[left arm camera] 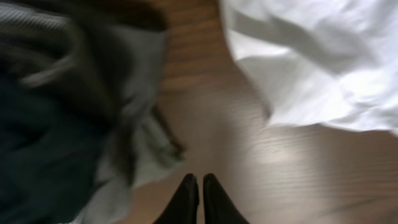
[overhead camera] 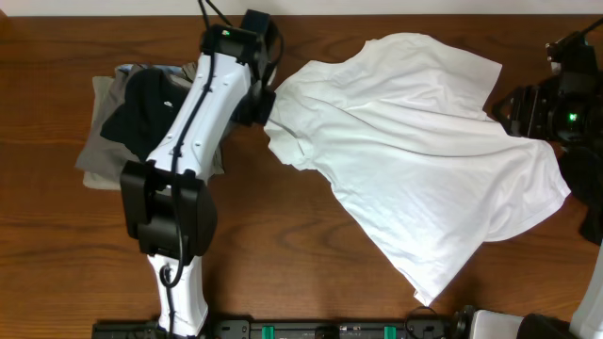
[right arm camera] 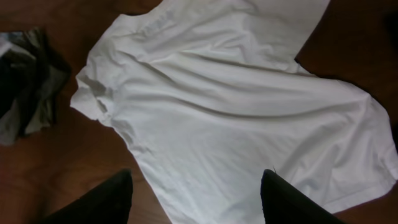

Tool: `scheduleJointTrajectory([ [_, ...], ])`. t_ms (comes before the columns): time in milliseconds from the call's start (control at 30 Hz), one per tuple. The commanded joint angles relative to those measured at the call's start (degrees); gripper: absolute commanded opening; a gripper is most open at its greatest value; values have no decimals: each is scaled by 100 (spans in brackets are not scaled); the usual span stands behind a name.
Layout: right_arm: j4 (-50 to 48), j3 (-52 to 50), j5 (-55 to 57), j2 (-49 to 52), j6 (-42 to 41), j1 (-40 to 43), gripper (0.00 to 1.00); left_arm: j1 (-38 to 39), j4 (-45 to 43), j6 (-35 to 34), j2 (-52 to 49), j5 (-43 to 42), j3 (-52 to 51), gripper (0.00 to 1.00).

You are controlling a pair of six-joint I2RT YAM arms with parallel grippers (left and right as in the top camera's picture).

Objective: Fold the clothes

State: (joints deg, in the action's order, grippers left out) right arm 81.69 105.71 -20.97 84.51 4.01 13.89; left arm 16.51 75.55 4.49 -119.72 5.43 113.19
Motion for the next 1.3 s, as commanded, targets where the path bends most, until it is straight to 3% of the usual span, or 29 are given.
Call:
scheduleJointTrajectory([
  [0, 13, -118, 363, 15, -98, -42, 65, -129, 323, -81, -28, 387, 50, 6],
  [100, -79, -352, 616, 15, -271, -42, 65, -162, 289, -236, -28, 59, 50, 7],
  [200, -269, -686, 573, 17, -319, -42, 65, -133, -208, 94, -46, -1600, 26, 36],
  [267, -343, -887, 570, 15, -358, -42, 65, -72, -516, 160, -66, -2085, -42, 57],
  [367, -378, -1165, 549, 15, -380, -42, 65, 61, -977, 118, -151, -2105, -205, 63],
  [967, -562, -1617, 551, 15, -374, -42, 65, 557, -1270, 52, -1217, -1786, -610, 63],
  [1133, -566, -1617, 553, 15, -374, -42, 65, 560, -1224, -61, -1272, -1534, -608, 27],
  [1267, -566, -1617, 553, 15, -372, -42, 65, 560, -1104, -122, -1191, -1436, -603, 15],
])
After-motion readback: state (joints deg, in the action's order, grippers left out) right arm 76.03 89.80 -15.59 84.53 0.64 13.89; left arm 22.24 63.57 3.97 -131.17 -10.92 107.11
